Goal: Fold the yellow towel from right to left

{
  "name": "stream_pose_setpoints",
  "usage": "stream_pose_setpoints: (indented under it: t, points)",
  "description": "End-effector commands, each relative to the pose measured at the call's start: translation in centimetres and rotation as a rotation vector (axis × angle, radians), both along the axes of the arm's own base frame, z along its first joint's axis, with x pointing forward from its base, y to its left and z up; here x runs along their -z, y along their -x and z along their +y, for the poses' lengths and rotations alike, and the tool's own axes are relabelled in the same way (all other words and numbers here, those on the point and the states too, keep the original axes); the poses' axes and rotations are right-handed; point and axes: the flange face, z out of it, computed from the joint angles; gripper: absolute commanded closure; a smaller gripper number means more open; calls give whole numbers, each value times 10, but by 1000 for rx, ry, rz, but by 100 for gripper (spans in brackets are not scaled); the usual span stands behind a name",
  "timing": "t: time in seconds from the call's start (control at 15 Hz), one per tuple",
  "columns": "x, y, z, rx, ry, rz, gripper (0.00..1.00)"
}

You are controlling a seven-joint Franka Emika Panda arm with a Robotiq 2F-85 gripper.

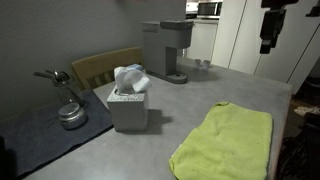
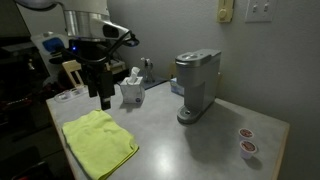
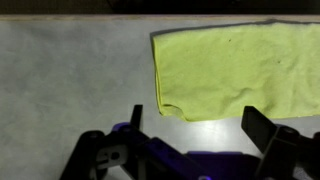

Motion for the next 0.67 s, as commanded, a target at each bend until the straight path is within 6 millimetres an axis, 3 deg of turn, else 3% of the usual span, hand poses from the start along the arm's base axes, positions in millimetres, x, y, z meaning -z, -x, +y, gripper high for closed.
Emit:
stream_pose_setpoints:
  t: [0.0,0.6]
  points:
    - [28,3,-6,27,-39,41,0]
    - [82,5,-6,100,-132,130,0]
